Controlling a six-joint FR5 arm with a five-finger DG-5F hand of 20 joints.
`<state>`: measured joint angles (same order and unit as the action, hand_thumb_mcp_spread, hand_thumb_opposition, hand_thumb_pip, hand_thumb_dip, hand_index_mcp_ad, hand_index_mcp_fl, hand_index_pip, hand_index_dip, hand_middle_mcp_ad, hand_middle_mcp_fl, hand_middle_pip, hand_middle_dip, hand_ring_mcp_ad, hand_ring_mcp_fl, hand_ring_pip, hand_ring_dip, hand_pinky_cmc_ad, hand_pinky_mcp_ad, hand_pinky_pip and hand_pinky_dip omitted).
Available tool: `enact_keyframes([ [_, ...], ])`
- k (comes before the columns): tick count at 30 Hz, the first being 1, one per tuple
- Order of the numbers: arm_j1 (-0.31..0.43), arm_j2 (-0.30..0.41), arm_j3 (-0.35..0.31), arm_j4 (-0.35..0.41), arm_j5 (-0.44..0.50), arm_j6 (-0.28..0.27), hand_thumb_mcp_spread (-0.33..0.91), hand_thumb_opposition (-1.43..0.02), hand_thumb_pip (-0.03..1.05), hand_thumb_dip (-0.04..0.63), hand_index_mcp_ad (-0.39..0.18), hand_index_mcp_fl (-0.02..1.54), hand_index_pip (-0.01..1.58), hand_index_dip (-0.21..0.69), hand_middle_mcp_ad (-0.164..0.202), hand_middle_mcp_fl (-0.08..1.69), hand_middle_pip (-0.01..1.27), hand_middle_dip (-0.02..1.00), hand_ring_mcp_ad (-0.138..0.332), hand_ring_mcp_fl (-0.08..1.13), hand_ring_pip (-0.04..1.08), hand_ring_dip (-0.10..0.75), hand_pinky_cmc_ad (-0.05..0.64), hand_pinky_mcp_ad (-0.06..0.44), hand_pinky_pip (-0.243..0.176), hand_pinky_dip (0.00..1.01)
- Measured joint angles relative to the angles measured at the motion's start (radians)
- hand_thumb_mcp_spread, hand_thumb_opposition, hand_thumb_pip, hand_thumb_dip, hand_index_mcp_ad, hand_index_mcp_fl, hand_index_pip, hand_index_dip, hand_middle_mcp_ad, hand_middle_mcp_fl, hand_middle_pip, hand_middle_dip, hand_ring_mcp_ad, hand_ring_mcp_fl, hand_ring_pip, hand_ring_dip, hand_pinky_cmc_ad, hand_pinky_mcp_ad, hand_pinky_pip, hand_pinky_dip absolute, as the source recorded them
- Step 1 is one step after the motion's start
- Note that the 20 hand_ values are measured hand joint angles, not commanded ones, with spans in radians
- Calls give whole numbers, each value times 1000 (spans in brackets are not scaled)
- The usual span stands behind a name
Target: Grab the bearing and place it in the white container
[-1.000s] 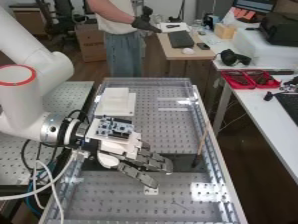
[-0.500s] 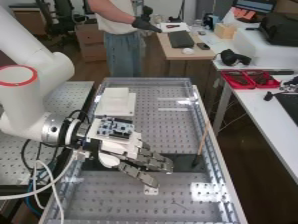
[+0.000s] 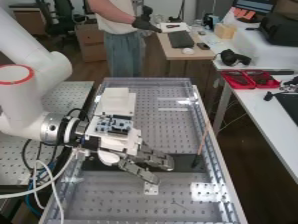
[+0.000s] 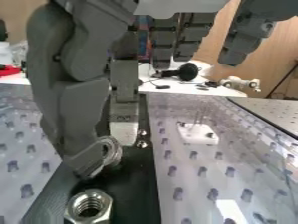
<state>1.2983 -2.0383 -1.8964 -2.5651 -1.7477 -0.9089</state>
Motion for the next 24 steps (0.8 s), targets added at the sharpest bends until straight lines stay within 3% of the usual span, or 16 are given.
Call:
enact_keyframes([
  [10, 0, 3, -3, 8, 5, 6, 567, -956, 361, 267, -103, 709, 1131, 271, 68, 51, 143, 124, 42, 2, 101, 7, 365, 250, -89, 141],
  [12, 1, 9, -3, 7, 6, 7, 609, -956, 363, 267, -103, 791, 1136, 278, 72, 51, 143, 126, 42, 2, 101, 7, 354, 246, -89, 141],
  [24, 13, 97, -25, 38, -2, 8, 609, -956, 360, 267, -103, 805, 1100, 278, 68, 75, 143, 126, 45, 5, 101, 7, 351, 246, -89, 148],
])
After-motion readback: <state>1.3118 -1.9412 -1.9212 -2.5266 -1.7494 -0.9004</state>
